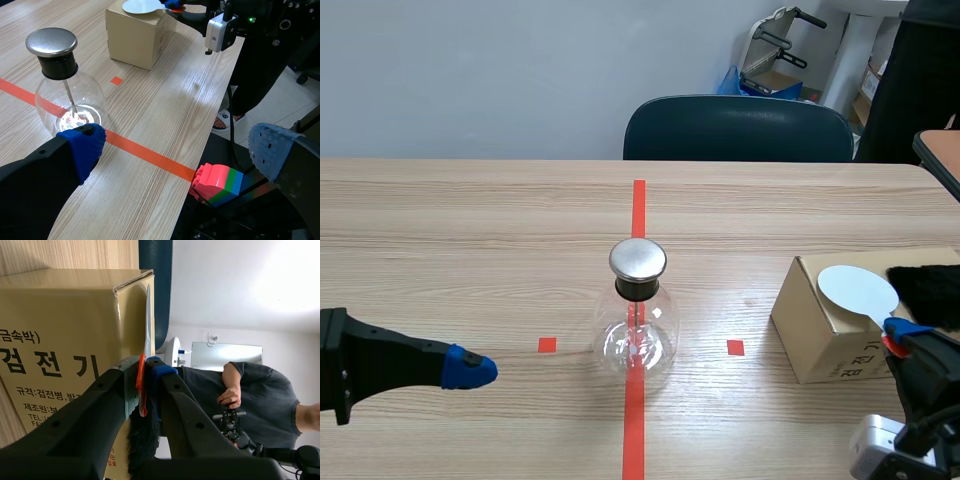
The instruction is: Do the electroscope experiment
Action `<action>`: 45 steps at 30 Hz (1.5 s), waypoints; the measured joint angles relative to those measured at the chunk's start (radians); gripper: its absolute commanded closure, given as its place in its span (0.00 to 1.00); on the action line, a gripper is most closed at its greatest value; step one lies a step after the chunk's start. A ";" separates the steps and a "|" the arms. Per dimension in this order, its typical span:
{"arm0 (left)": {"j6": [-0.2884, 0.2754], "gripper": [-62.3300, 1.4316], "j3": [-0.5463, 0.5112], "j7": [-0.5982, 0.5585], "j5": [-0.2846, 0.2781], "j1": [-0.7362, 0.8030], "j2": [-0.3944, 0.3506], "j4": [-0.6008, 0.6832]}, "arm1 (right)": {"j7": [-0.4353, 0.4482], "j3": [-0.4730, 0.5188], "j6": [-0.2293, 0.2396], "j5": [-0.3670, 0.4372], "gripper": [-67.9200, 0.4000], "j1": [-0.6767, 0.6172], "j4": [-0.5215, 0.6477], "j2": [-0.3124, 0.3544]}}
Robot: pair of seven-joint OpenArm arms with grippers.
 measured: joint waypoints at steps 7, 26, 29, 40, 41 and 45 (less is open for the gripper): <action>0.000 0.02 0.000 0.000 0.000 0.000 0.000 0.000 | 0.000 0.000 0.000 0.000 0.98 0.000 0.000 0.000; 0.040 0.27 0.000 -0.026 0.035 -0.012 0.035 -0.018 | 0.000 0.000 -0.003 0.003 0.97 0.000 0.000 0.000; 0.037 0.35 0.000 -0.025 0.066 -0.049 0.092 -0.062 | -0.035 0.000 -0.003 0.010 0.97 -0.001 0.010 0.000; -0.039 0.47 0.000 0.018 0.224 -0.257 0.361 -0.304 | -0.104 -0.015 -0.003 -0.039 0.97 0.002 0.209 -0.018; -0.056 0.48 0.000 0.019 0.232 -0.275 0.379 -0.326 | -0.117 -0.015 -0.004 -0.062 0.97 0.007 0.212 -0.033; -0.089 0.51 0.000 0.019 0.272 -0.347 0.445 -0.404 | -0.185 -0.038 0.000 -0.151 0.97 0.048 0.212 -0.103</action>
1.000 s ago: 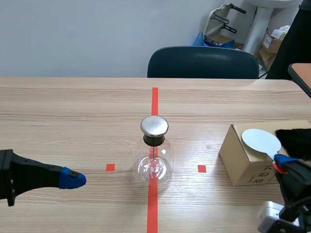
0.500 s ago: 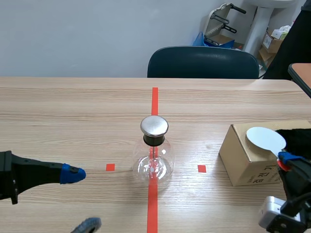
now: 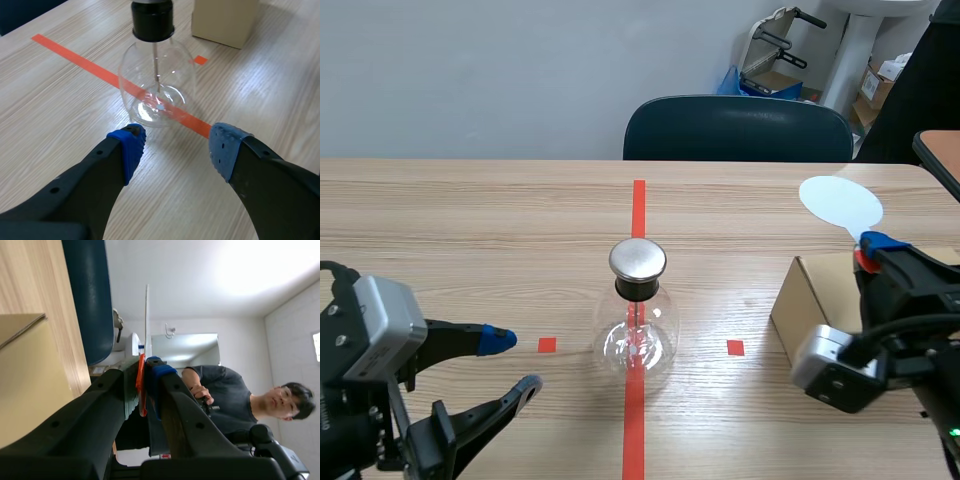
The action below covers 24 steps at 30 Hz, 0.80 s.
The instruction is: Do the electroscope experiment
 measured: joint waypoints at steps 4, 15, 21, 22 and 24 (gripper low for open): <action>-0.031 0.51 0.000 0.000 0.042 -0.069 0.060 -0.078 | -0.101 -0.082 0.000 -0.059 0.97 0.040 -0.001 -0.016; -0.044 0.78 0.000 0.000 0.121 -0.169 0.207 -0.257 | -0.329 -0.252 0.000 -0.181 0.97 0.080 -0.001 -0.016; -0.042 0.89 0.000 0.001 0.122 -0.168 0.228 -0.283 | -0.432 -0.307 0.015 -0.218 0.97 0.083 -0.001 -0.013; -0.039 0.90 0.000 0.001 0.121 -0.168 0.229 -0.283 | -0.457 -0.319 0.015 -0.221 0.97 0.087 -0.001 -0.013; -0.039 0.91 0.000 0.000 0.122 -0.168 0.229 -0.283 | -0.496 -0.343 0.015 -0.227 0.97 0.099 -0.001 -0.013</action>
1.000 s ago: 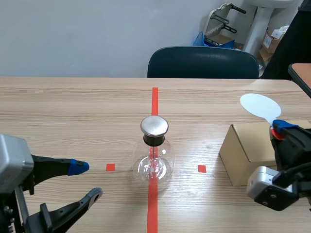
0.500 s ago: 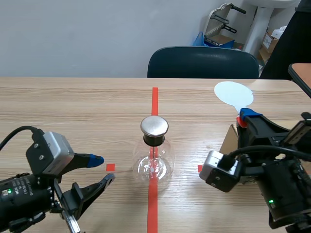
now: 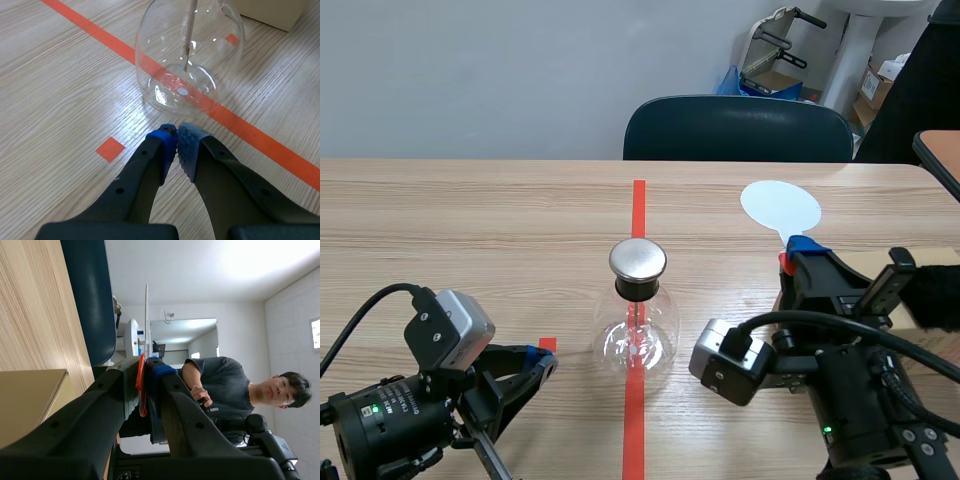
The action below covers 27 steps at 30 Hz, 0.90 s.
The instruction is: Do the electroscope experiment
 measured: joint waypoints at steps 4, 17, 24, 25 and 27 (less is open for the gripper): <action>0.028 0.91 0.000 0.001 0.001 0.000 0.004 0.000 | -0.071 -0.055 0.013 -0.001 0.97 0.034 0.000 0.022; 0.208 0.91 0.191 -0.030 -0.035 0.000 -0.028 -0.005 | -0.154 -0.142 0.063 -0.011 0.97 0.072 -0.024 0.075; 0.242 0.91 0.204 -0.022 -0.084 -0.013 -0.029 -0.006 | -0.158 -0.142 0.063 -0.011 0.97 0.072 -0.024 0.075; 0.242 0.91 0.204 -0.023 -0.093 -0.018 -0.029 -0.007 | -0.160 -0.142 0.063 -0.011 0.97 0.072 -0.024 0.075; 0.243 0.91 0.204 -0.021 -0.116 -0.034 -0.030 -0.007 | -0.162 -0.142 0.063 -0.011 0.97 0.072 -0.024 0.075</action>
